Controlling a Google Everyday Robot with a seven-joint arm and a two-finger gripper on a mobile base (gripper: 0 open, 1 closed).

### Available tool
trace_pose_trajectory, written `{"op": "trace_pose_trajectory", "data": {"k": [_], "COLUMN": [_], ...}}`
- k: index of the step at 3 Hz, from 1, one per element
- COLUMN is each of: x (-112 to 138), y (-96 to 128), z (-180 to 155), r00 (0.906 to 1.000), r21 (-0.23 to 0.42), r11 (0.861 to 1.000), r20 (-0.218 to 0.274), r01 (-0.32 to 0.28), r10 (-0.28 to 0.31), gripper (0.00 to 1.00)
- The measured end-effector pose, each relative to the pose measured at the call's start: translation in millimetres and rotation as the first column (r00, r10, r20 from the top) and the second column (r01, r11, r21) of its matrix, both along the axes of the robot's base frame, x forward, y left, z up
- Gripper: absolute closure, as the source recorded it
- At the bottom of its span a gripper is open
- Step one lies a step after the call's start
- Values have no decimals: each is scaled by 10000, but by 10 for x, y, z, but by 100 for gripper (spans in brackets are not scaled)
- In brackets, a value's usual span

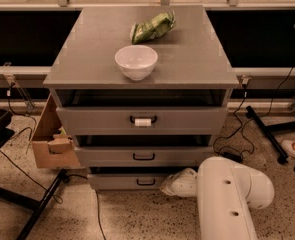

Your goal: Close bottom drawer

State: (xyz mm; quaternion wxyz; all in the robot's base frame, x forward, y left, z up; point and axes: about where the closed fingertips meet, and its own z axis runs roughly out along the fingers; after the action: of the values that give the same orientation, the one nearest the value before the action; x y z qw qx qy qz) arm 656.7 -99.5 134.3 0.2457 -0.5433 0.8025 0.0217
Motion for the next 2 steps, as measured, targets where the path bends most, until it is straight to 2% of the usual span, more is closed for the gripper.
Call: {"op": "trace_pose_trajectory", "data": {"k": [1, 2], "x": [0, 0], "y": [0, 0], "z": [0, 0], "r00": [10000, 10000], "r21": [0, 0], "r11": [10000, 10000], "r20": [0, 0], "r01": [0, 0], "r10": [0, 0], "gripper": [82, 59]}}
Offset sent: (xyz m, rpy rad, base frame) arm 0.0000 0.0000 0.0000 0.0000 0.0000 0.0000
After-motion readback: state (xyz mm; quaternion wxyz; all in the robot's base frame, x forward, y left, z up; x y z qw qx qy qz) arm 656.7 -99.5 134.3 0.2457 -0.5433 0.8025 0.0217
